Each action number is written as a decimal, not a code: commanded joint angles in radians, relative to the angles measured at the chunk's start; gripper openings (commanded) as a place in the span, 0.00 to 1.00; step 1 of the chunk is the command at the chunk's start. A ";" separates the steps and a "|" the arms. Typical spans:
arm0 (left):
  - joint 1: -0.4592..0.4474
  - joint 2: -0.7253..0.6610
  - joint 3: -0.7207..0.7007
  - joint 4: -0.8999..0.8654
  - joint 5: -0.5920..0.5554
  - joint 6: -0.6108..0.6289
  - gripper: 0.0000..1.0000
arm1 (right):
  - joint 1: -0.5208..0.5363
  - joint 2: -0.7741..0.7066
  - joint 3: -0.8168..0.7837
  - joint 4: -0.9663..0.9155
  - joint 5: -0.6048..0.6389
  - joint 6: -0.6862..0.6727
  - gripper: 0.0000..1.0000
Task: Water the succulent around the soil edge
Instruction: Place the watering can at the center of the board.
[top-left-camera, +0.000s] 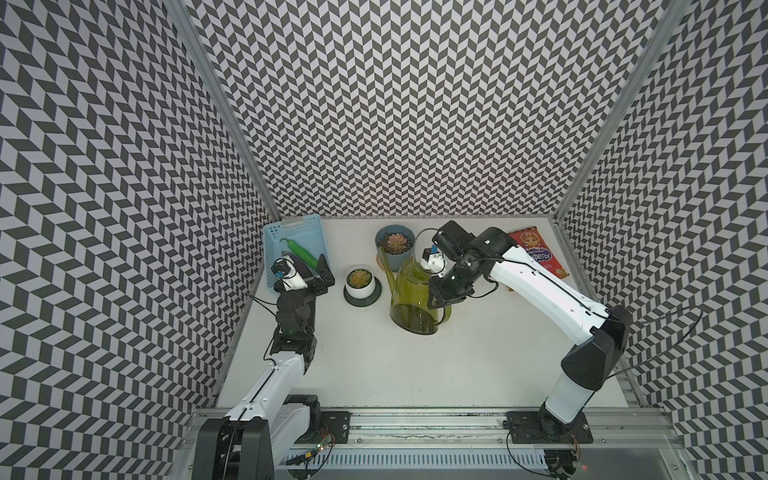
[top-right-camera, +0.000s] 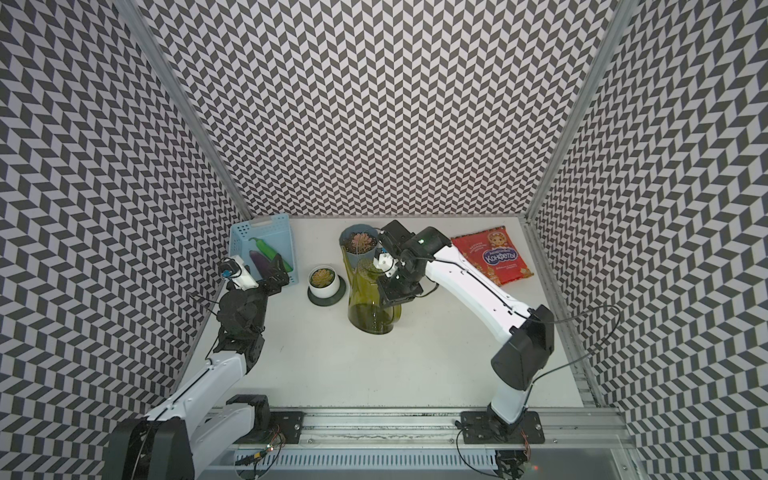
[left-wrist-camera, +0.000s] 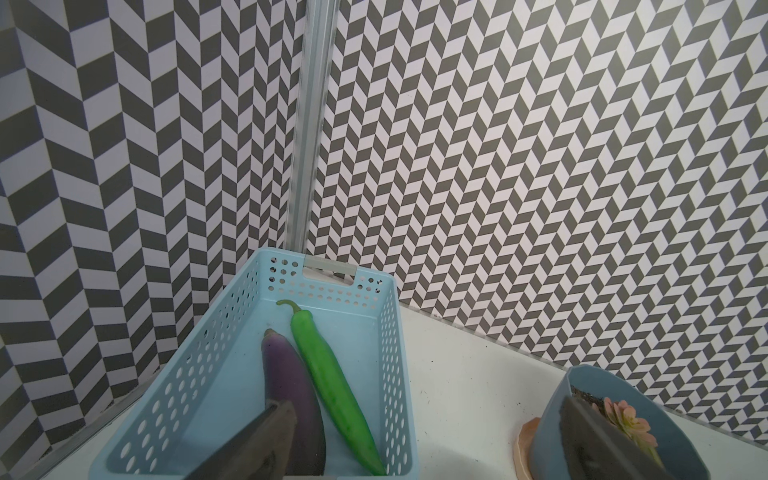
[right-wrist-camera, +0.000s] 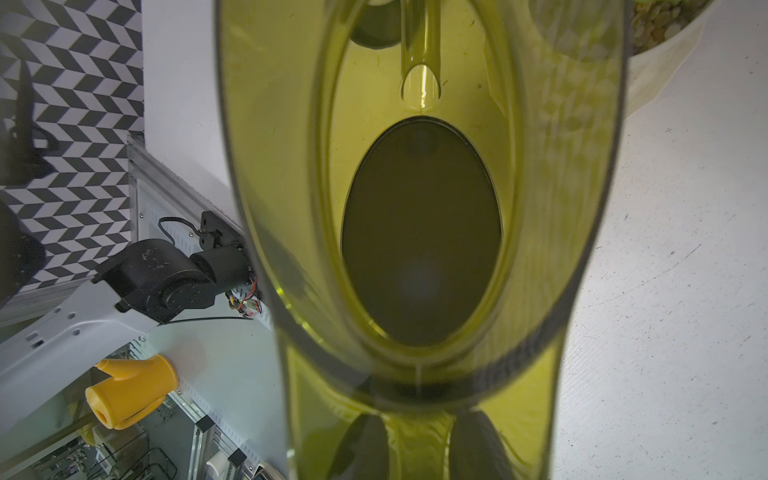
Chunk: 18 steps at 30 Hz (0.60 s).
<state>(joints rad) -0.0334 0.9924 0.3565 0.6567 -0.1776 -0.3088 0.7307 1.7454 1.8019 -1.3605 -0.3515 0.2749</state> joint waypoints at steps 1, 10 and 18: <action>-0.003 -0.006 0.016 0.029 0.015 -0.003 1.00 | 0.006 -0.045 -0.021 0.039 -0.009 0.005 0.00; -0.003 -0.007 0.016 0.027 0.016 -0.001 1.00 | 0.006 -0.089 -0.058 0.039 0.004 0.023 0.00; -0.003 -0.007 0.018 0.029 0.030 -0.010 1.00 | 0.006 -0.120 -0.058 0.038 0.014 0.033 0.00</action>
<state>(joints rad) -0.0334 0.9924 0.3565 0.6571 -0.1623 -0.3119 0.7307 1.6756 1.7359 -1.3613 -0.3397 0.3012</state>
